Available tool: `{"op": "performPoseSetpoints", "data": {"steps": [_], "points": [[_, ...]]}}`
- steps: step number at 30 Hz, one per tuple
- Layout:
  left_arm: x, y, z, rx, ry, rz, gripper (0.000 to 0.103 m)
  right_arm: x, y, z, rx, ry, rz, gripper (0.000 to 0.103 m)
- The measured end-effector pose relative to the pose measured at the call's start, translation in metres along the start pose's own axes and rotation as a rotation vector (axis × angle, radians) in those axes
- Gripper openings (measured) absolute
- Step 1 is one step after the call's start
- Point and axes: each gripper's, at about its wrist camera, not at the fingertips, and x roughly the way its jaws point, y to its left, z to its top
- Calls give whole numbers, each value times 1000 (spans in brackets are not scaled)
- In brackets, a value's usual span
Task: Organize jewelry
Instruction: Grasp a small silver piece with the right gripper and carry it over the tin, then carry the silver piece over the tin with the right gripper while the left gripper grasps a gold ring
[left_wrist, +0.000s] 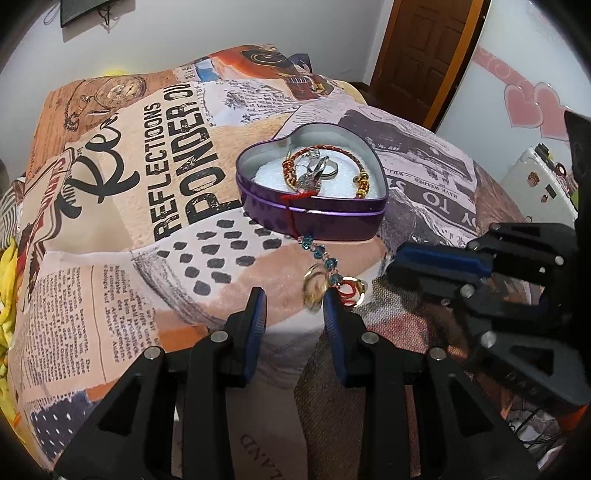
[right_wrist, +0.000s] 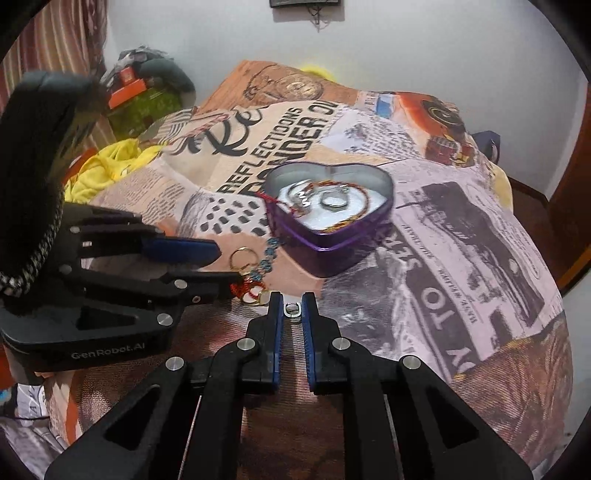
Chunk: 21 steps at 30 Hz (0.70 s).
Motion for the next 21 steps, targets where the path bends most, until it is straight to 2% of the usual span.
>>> {"op": "performPoseSetpoints", "data": {"steps": [3, 5, 15, 21], "points": [[2, -3, 2, 10, -1, 5, 27, -4, -6, 1, 21, -8, -6, 9], [3, -5, 2, 22, 0, 5, 18, -5, -10, 2, 33, -12, -8, 9], [-5, -6, 0, 10, -5, 23, 17, -18, -14, 5, 51, -38, -19, 9], [-24, -3, 1, -7, -40, 31, 17, -30, -16, 11, 57, -65, -33, 9]]}}
